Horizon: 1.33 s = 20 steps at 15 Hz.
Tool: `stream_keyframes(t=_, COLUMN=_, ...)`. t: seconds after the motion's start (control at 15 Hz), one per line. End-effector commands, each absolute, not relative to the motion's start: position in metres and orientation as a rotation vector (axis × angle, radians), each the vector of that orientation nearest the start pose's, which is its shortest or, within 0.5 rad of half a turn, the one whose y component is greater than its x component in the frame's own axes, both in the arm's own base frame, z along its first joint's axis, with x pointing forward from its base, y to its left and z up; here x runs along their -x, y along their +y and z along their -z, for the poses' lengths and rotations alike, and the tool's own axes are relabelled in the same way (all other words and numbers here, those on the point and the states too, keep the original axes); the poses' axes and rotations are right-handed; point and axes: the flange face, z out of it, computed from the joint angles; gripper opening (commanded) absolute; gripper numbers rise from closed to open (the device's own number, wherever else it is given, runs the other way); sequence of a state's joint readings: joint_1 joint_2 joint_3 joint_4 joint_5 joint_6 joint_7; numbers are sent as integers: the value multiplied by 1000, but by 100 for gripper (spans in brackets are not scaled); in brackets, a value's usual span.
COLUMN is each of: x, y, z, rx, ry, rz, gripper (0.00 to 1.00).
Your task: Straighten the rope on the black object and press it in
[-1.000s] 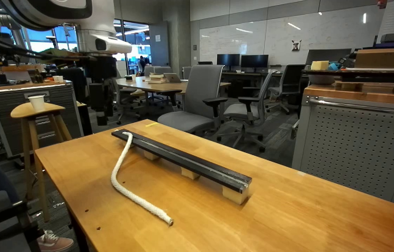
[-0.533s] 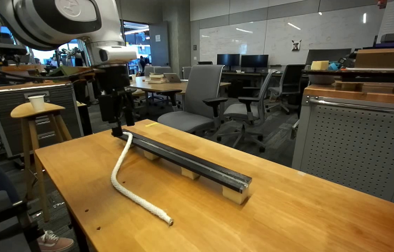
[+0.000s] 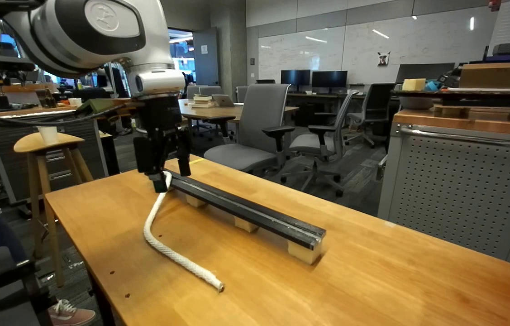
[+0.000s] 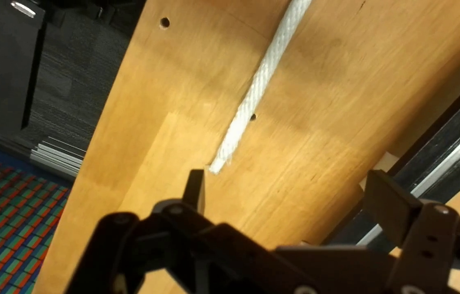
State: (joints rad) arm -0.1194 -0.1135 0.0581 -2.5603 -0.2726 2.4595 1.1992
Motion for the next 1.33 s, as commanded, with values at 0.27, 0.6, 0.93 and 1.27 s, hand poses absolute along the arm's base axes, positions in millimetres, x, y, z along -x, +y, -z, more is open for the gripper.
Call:
stream_keyframes(t=0.27, x=-446, y=-33, z=-299, rx=2823, ry=1660, rz=162, gripper=100)
stream_keyframes(t=0.6, x=-446, y=-33, z=-295, rx=2813, ry=1667, rz=161, gripper=100)
stream_keyframes(t=0.93, x=-445, y=-41, z=-268, rx=2757, ry=1782, rz=118, gripper=100)
stream_keyframes(t=1.27, x=-444, y=-56, z=-240, rx=2633, ry=1909, rz=112, gripper=100)
